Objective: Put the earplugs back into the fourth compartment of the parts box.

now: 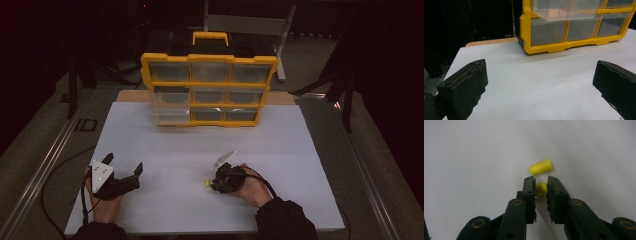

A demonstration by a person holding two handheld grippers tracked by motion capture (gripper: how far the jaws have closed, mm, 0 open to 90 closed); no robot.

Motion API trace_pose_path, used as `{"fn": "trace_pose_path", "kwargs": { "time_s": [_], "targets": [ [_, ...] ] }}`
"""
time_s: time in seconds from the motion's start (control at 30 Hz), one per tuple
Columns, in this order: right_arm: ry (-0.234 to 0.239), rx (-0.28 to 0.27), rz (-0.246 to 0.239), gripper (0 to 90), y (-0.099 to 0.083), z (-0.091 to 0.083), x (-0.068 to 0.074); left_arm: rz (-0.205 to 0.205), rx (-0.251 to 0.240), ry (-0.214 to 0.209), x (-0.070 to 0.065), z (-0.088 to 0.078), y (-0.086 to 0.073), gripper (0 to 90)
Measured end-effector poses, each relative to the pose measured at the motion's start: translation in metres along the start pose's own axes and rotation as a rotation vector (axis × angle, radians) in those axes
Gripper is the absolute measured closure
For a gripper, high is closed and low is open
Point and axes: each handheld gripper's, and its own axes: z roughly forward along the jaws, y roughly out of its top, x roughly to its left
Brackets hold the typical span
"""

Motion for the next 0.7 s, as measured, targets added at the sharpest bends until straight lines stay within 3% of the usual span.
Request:
{"fn": "trace_pose_path", "kwargs": {
  "time_s": [0.33, 0.7],
  "targets": [
    [-0.01, -0.007, -0.012, 84.8, 0.0, -0.004, 0.003, 0.003, -0.003, 0.0, 0.0, 0.0, 0.0, 0.7],
    [-0.021, -0.034, 0.021, 86.1, 0.0, -0.017, -0.002, 0.007, -0.001, -0.001, -0.001, 0.0, 0.0, 0.7]
  ]
}}
